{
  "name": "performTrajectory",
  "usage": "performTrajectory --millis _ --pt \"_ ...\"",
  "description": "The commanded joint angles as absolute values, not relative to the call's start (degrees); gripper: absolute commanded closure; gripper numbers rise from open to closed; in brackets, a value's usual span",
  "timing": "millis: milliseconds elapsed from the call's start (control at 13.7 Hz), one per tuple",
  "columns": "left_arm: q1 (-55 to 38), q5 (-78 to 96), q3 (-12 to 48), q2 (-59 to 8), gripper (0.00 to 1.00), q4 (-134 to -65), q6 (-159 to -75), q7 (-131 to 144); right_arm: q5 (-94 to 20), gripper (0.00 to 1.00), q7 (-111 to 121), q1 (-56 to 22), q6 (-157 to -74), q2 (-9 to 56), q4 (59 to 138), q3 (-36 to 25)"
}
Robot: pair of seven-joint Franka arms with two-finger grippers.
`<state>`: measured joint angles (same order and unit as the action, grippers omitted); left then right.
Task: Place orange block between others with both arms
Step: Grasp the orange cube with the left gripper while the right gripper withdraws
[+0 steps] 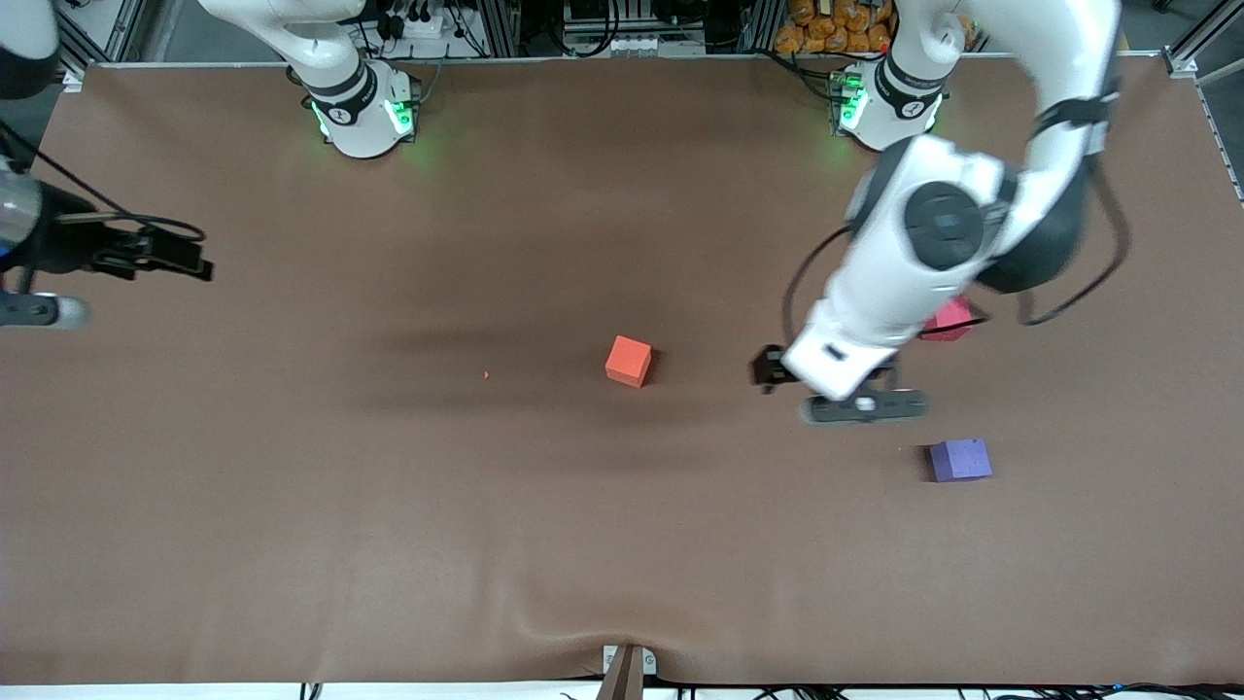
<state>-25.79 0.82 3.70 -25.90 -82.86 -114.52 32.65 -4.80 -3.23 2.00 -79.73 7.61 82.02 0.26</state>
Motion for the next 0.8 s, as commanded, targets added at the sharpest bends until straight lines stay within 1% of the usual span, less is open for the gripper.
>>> performTrajectory --millis 0,366,732 --pt "-31.27 1.06 2.81 -32.41 0.0 -76.74 -114.43 36.29 -2.38 0.0 -0.89 5.53 -80.16 6.15 83.58 1.67" --pt "-36.9 0.18 2.64 -38.75 0.0 -76.73 -119.35 36.04 -1.67 0.0 2.81 6.59 -81.12 6.24 83.67 1.32" --pt "-37.35 0.26 3.16 -40.6 0.0 -76.91 -119.36 24.37 -1.14 0.0 2.11 5.71 -80.77 6.42 84.46 1.05"
